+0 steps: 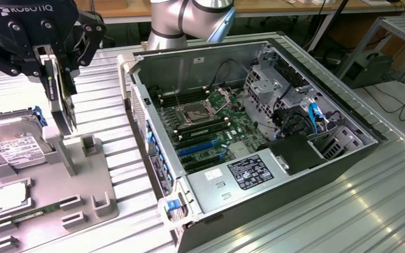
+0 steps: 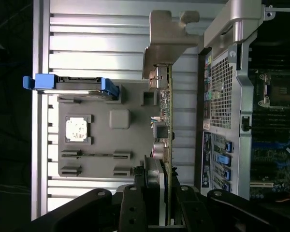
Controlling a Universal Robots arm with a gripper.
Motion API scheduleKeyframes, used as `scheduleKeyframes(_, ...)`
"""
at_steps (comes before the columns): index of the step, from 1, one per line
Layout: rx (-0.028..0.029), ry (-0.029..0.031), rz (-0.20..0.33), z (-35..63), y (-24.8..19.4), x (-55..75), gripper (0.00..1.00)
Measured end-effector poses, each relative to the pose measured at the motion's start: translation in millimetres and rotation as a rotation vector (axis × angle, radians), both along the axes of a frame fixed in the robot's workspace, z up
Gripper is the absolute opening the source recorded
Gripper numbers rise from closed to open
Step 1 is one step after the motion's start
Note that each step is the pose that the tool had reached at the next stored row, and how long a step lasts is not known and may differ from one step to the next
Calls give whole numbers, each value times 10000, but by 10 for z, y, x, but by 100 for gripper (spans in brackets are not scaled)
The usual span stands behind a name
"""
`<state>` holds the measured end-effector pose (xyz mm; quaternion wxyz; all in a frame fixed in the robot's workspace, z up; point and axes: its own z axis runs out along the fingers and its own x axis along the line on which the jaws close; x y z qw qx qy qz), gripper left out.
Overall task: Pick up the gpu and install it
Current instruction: 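Pick up the gpu and move the gpu toward the slot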
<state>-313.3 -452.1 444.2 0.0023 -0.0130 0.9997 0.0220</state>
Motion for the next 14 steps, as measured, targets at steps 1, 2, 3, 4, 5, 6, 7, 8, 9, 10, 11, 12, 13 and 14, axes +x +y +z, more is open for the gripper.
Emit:
scheduleKeyframes(1,0,-1,0,0,0,0,28)
scheduleKeyframes(2,0,-1,0,0,0,0,28)
scheduleKeyframes(3,1,-2,0,0,0,0,28)
scheduleKeyframes(4,0,-1,1,0,0,1,28)
scheduleKeyframes(5,0,0,2,1,0,5,28)
scheduleKeyframes(6,0,0,2,1,0,13,28)
scheduleKeyframes(7,0,0,2,1,0,22,28)
scheduleKeyframes(8,0,-1,0,1,0,34,28)
scheduleKeyframes(9,0,0,1,1,0,51,28)
scheduleKeyframes(10,0,0,1,1,0,68,28)
scheduleKeyframes(11,0,-1,1,0,0,87,28)
scheduleKeyframes(12,0,-1,1,0,0,106,28)
scheduleKeyframes(13,0,0,1,1,0,134,28)
scheduleKeyframes(14,0,-1,1,0,0,153,28)
